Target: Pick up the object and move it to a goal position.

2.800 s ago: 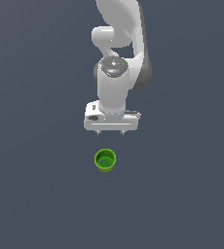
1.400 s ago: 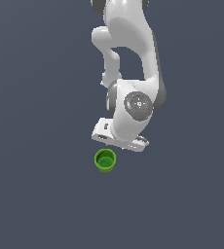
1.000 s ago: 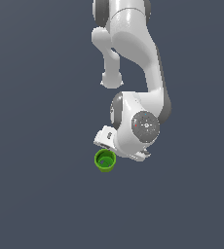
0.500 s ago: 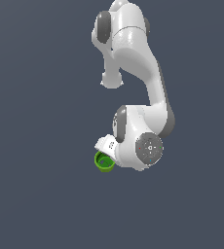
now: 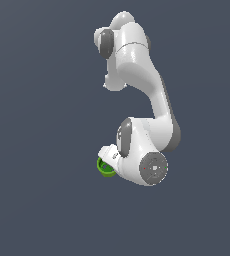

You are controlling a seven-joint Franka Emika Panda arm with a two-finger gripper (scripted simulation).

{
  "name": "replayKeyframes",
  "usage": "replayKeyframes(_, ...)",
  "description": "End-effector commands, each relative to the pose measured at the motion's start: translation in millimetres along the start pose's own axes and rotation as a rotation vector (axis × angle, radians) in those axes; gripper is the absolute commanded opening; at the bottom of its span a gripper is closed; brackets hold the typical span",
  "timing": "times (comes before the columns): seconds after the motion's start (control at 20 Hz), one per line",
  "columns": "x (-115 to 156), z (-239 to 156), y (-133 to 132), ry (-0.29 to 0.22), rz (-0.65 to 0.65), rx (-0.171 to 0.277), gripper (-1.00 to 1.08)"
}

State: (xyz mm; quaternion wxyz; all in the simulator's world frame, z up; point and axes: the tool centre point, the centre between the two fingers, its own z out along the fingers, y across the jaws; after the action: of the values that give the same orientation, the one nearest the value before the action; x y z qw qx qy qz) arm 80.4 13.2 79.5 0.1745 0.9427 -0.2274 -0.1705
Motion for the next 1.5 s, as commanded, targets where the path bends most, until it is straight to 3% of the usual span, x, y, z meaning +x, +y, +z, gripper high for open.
replayKeyframes(0.0, 2.3, 1.7, -1.1, -0.009, 0.012, -0.007, 0.28)
replayKeyframes(0.9, 7.8, 5.0, -3.4, -0.027, 0.035, -0.022, 0.28)
replayKeyframes(0.95, 7.8, 5.0, -3.4, -0.027, 0.035, -0.022, -1.0)
replayKeyframes(1.45, 8.3, 3.8, -2.8, -0.025, 0.036, -0.021, -1.0)
